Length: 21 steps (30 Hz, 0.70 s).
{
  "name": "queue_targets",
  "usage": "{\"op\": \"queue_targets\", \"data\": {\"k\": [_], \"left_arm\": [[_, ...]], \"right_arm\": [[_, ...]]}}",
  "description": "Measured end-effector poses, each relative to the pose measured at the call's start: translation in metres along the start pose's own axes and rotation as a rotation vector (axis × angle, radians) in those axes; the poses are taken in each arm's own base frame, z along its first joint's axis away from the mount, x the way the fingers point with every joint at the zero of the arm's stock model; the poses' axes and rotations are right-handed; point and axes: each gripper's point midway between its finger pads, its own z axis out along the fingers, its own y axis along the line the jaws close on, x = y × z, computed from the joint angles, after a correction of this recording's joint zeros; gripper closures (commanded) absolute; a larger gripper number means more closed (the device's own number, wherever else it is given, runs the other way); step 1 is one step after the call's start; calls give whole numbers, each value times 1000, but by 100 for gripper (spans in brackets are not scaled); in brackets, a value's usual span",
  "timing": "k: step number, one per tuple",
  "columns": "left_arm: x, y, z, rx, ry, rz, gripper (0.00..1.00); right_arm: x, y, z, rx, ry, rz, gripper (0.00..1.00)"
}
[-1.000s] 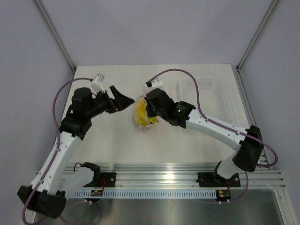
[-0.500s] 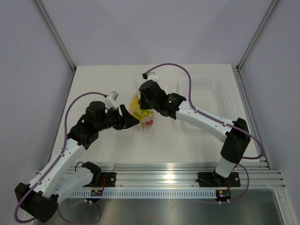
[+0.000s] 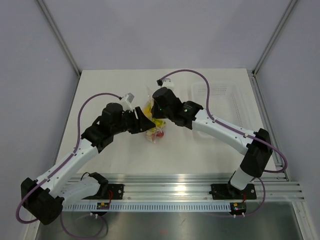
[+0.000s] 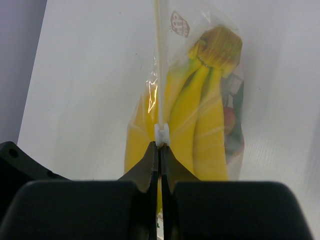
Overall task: Place the food in the zip-top bag and seal the zipper
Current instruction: Adjust the zipper food storage bag at the center of the board.
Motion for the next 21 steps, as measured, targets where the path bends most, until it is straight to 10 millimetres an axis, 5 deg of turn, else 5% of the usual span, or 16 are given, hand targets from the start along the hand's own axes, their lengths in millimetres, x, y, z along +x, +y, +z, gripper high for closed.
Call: {"op": "queue_targets", "data": {"k": [7, 11, 14, 17, 21], "left_arm": [[-4, -5, 5, -12, -14, -8, 54], [-8, -1, 8, -39, -34, -22, 42], [-8, 0, 11, -54, -36, -28, 42], [-6, 2, 14, -70, -39, -31, 53], [-6, 3, 16, -87, -46, -31, 86]], "right_arm": [[4, 1, -3, -1, 5, 4, 100], [4, 0, -4, 6, -5, 2, 100], [5, -2, -6, 11, -11, 4, 100], [5, -3, -7, 12, -18, 5, 100], [6, -1, -7, 10, -30, 6, 100]]}}
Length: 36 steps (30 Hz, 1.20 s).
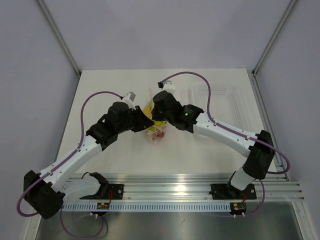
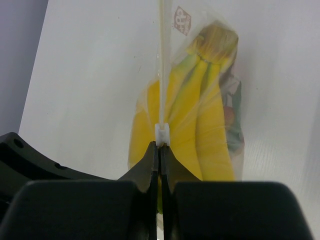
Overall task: Place the food in the zip-top bag and seal the zipper
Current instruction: Adjust the zipper food storage bag at the center of the board.
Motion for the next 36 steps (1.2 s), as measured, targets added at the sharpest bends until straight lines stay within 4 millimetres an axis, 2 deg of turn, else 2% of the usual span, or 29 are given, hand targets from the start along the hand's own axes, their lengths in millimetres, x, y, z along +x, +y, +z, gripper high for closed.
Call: {"op": "queue_targets", "data": {"k": [3, 4, 5, 10, 11, 13, 14, 18, 19, 20, 22, 24, 27, 29, 32, 36], "left_arm": [[1, 3, 5, -17, 9, -1, 91], [1, 3, 7, -22, 13, -1, 98], [1, 3, 8, -26, 17, -1, 100], [-4, 0, 14, -42, 35, 29, 100], [-5, -2, 14, -38, 36, 39, 100], [-9, -8, 13, -12, 44, 63, 100], [-12, -13, 12, 6, 46, 72, 100], [-35, -30, 6, 72, 24, 92, 100], [-41, -33, 6, 89, 22, 95, 100], [-43, -34, 6, 101, 21, 96, 100], [-46, -37, 7, 129, 30, 93, 100], [-43, -39, 11, 154, 55, 85, 100], [-40, -43, 14, 193, 80, 80, 100], [-38, -46, 15, 211, 93, 77, 100], [-36, -50, 14, 238, 107, 72, 100], [-36, -55, 13, 267, 117, 71, 100]], "right_arm": [[-1, 0, 0, 3, -9, 0, 100], [0, -1, 0, 10, -14, -1, 100], [-1, -1, 1, 15, -20, -1, 100], [-6, -9, 1, 58, -62, 0, 100], [-8, -10, 1, 68, -72, -4, 93], [-12, -13, 0, 91, -92, -19, 59], [-15, -14, -3, 99, -95, -39, 48], [-46, 5, -23, 66, -144, -89, 41], [-54, 10, -29, 49, -163, -92, 41], [-59, 11, -35, 37, -172, -94, 47], [-64, 11, -53, 12, -180, -104, 77], [-64, 8, -71, -27, -180, -100, 96], [-62, 9, -91, -81, -165, -93, 98], [-59, 10, -93, -96, -149, -98, 98], [-45, 6, -83, -73, -102, -125, 98], [-24, -1, -60, -36, -27, -160, 99]]}}
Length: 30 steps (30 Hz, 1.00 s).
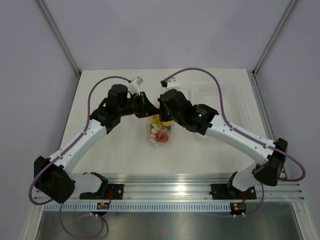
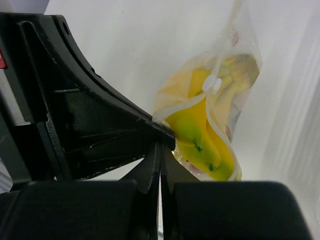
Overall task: Place the food in the zip-top bag and seal the zipper
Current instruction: Adjust the zipper food storage bag at the center of the board.
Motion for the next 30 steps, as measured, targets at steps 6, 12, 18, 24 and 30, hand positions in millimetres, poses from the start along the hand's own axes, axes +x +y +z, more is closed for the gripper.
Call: {"op": "queue_targets", "data": {"k": [6, 12, 18, 24, 30], "left_arm": [[0, 7, 2, -13, 5, -12, 100], [3, 1, 1, 19, 24, -8, 100], [4, -2, 2, 41, 34, -4, 100], [8, 0, 5, 48, 59, -8, 100], [11, 0, 6, 52, 73, -10, 100]], "right_arm": [[9, -21, 16, 37, 43, 17, 100], [25, -27, 25, 56, 81, 16, 100], [24, -30, 25, 61, 82, 17, 99], [19, -31, 12, 33, 51, 20, 81], [-4, -24, 0, 5, -2, 6, 74]]}}
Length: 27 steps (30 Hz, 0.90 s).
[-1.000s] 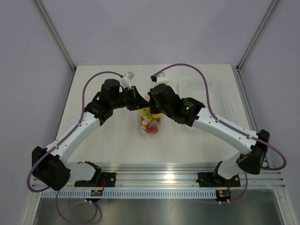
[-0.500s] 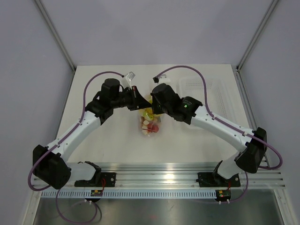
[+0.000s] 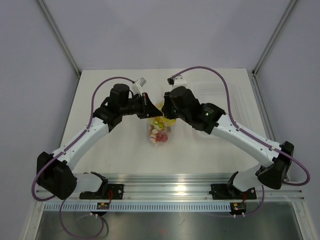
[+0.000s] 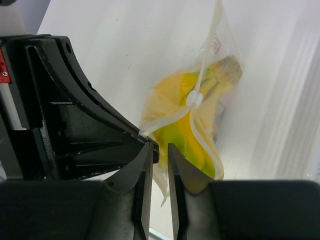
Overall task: Place the food in the zip-top bag and seal the zipper
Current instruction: Adjust the zipper food storage bag at the center of the board.
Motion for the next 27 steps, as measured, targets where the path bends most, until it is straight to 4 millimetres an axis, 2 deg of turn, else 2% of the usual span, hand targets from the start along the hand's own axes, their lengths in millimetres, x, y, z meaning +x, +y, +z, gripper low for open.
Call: {"op": "queue_targets", "data": {"k": [3, 17, 27], "left_arm": [[0, 0, 0, 0, 1, -1, 100], [1, 3, 0, -5, 9, -8, 100], [2, 7, 1, -13, 16, -13, 100]], "right_arm": [[-1, 2, 3, -1, 1, -3, 71], [8, -7, 11, 44, 18, -8, 73], [22, -18, 17, 74, 43, 18, 72]]}}
